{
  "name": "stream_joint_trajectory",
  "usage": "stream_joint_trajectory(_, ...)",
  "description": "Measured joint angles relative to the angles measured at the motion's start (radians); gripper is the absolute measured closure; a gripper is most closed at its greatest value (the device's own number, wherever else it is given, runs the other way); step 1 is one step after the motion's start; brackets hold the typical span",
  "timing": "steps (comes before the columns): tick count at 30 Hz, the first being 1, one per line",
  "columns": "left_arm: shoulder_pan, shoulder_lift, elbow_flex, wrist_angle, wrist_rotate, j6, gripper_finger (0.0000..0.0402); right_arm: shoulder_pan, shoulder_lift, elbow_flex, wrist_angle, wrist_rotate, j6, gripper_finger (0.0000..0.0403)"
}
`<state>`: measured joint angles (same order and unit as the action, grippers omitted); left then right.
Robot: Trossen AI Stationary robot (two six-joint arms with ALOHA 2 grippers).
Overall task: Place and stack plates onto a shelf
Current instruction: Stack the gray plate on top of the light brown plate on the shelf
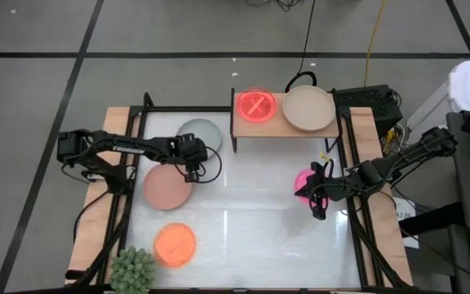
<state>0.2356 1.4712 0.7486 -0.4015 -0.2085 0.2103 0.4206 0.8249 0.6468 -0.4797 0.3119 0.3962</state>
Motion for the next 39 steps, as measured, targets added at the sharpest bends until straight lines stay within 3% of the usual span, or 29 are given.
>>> stream_joint_trajectory(11,0.006,0.0,-0.027,0.039,-0.02,0.013,0.0262,0.0,0.0,0.0,0.0,0.0,0.0,0.0392)
stream_joint_trajectory(20,0.045,0.086,-0.027,0.042,-0.011,0.016,0.0306,0.0,0.0,0.0,0.001,0.0,0.0,0.0392)
stream_joint_trajectory(29,0.016,0.114,-0.026,0.066,-0.085,0.04,0.0311,0.0,0.0,0.0,0.005,0.0,-0.019,0.0392)
stream_joint_trajectory(36,-0.035,0.101,-0.027,0.067,-0.125,0.053,0.0387,0.0,0.0,0.0,0.005,0.0,-0.017,0.0392)
stream_joint_trajectory(39,-0.055,0.101,-0.027,0.061,-0.149,0.048,0.0389,0.0,0.0,0.0,0.005,0.0,-0.016,0.0392)
